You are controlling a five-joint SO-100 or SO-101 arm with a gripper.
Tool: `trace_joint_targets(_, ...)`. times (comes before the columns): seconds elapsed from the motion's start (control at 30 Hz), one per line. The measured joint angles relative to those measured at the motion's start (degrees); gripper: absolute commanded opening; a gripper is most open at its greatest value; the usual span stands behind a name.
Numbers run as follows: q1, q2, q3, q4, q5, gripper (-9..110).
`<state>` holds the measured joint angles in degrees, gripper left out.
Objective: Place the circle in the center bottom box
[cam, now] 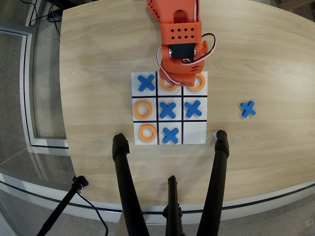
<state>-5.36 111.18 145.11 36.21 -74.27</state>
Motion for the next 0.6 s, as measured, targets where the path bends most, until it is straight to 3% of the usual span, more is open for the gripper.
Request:
trace_joint_targets(0.27,1.41,0.53,-7.91,7.73,-0.79,16)
trace_joint_targets(0.6,3.08,13.10,-32.17,33.31,-0.79,16)
